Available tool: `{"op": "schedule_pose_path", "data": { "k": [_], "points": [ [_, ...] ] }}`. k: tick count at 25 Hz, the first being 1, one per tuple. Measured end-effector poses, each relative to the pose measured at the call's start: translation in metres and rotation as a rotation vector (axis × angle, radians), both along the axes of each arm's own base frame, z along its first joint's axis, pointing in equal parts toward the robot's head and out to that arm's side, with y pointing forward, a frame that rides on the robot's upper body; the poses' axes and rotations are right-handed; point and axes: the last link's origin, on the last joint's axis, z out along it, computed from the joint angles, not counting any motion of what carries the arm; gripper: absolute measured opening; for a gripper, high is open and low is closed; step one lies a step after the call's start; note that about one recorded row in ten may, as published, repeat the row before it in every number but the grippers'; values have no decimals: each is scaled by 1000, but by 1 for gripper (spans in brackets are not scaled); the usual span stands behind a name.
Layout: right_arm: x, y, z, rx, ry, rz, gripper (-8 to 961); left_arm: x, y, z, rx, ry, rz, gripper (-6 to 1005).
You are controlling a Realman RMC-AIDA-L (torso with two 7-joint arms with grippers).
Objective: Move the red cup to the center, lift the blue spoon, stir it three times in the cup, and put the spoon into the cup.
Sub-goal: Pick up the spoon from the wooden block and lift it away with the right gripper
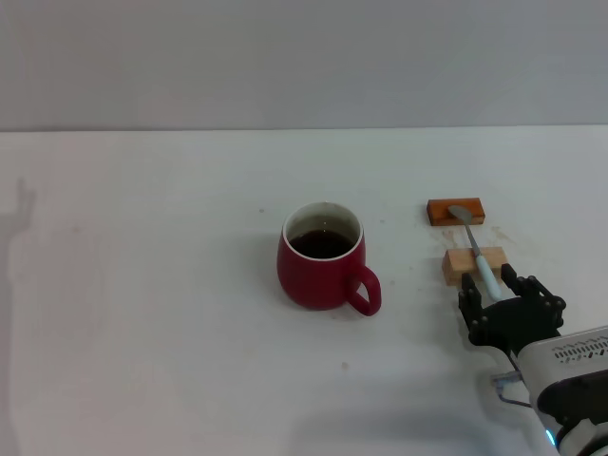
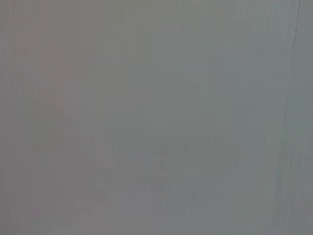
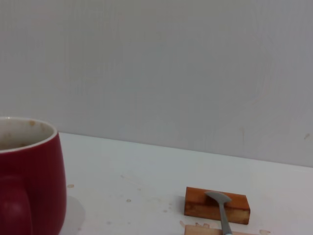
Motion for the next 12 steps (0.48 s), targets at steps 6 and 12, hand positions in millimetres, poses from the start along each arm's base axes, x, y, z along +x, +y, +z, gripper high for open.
{"op": "schedule_pose_path", "data": {
  "k": [6,12],
  "points": [
    [0,0,0,3,-1,2,435,0,0,0,1,-1,1,841],
    [-1,1,1,4,-4,7,391,0,0,0,0,-1,1,841]
  ]
}}
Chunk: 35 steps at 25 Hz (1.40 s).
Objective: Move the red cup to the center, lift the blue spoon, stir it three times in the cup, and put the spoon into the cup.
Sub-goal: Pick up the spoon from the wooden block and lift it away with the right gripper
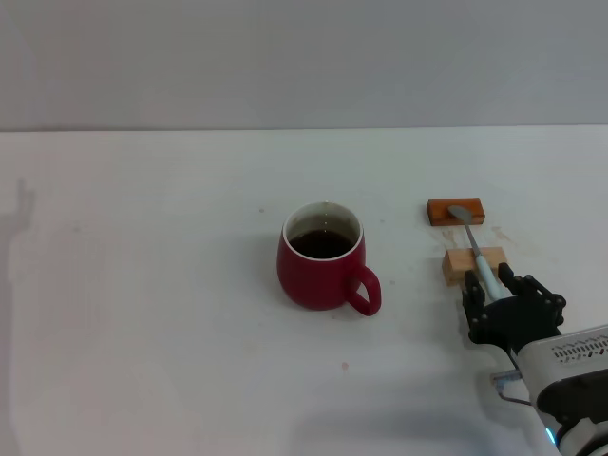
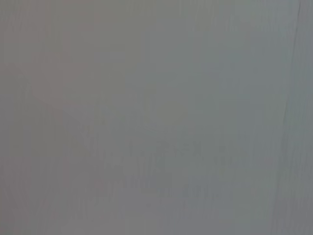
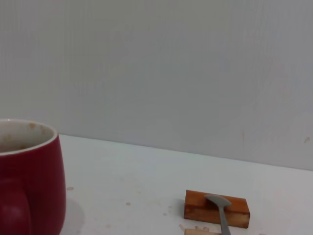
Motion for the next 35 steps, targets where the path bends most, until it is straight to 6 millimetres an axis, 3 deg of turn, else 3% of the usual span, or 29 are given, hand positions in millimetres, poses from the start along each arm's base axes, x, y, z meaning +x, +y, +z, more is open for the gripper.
{"op": "schedule_pose_path", "data": {
  "k": [15,20,35],
  "points": [
    [1,3,2,7,-4,2,378,0,0,-1,1,-4,2,841],
    [1,4,3,8,-5,-1,282,0,0,-1,2,-4,2,841],
    [2,6,1,-6,-19,2,281,0,0,0,4,-4,1,840]
  ]
}}
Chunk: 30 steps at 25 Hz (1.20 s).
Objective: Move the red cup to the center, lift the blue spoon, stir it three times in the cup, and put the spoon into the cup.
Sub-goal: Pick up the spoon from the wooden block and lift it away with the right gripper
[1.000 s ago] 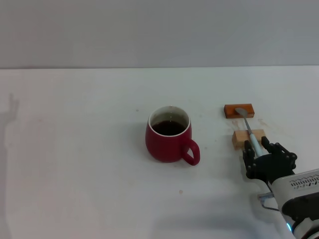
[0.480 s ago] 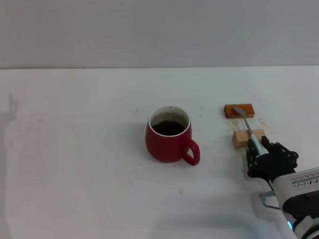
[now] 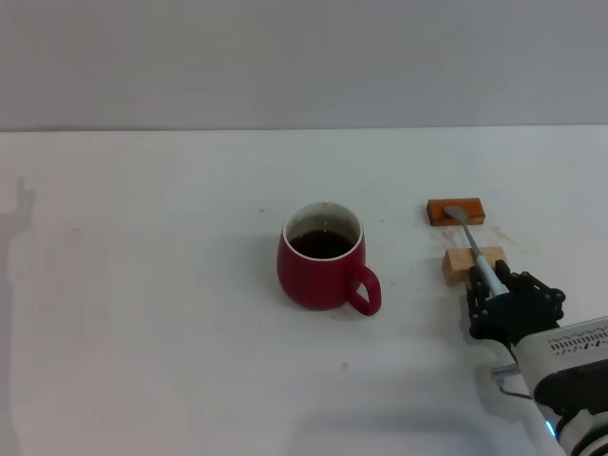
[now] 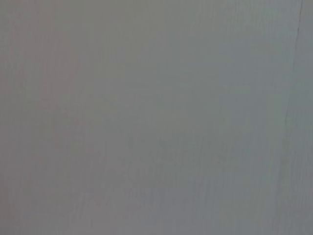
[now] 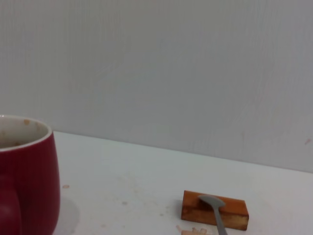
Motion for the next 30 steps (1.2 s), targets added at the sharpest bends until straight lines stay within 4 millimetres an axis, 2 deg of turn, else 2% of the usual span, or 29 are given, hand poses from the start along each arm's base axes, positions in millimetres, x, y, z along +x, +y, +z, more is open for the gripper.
{"op": "schedule_pose_path", "data": {
  "k": [7,20,30],
  "points": [
    [0,0,-1,-2,0,2,280,0,0,1,2,-1,1,840],
    [-1,-1,-2,-2,5,-4,186,-1,0,2,5,1,2,840],
    [0,-1,-2,0,4,-8,167,-2,0,4,14,-2,8,840]
  ]
}}
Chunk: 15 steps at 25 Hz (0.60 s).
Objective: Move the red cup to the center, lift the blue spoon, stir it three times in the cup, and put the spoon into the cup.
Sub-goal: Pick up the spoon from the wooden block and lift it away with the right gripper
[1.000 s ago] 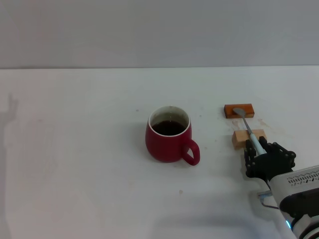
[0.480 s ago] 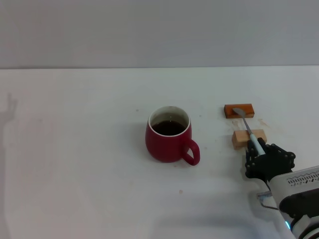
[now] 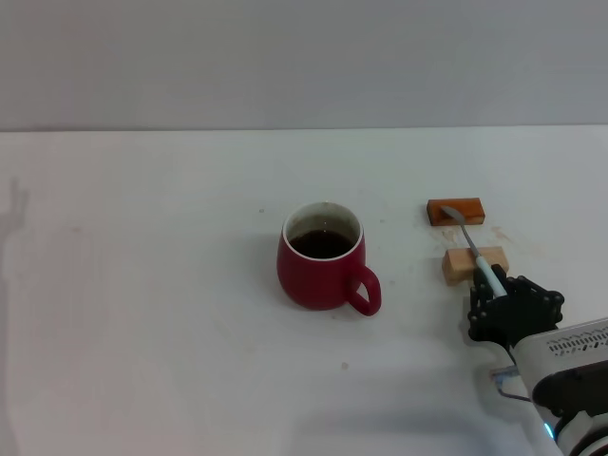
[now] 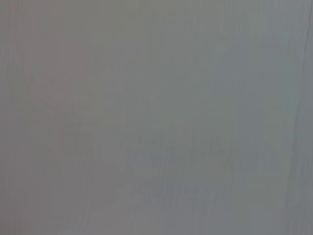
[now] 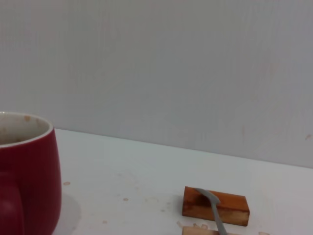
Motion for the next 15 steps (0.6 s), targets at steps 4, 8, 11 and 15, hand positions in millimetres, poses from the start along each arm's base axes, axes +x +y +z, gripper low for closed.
{"op": "schedule_pose_path", "data": {
  "k": [4,8,11,15],
  "points": [
    [0,0,1,4,-3,3,159,0,0,0,0,0,1,840],
    [-1,1,1,4,-4,6,155,-1,0,0,-3,-1,3,840],
    [-1,1,1,4,-6,9,155,-1,0,0,-3,-1,4,840],
    [-3,1,1,5,-14,17,154,-1,0,0,-4,-1,5,840]
  ]
}}
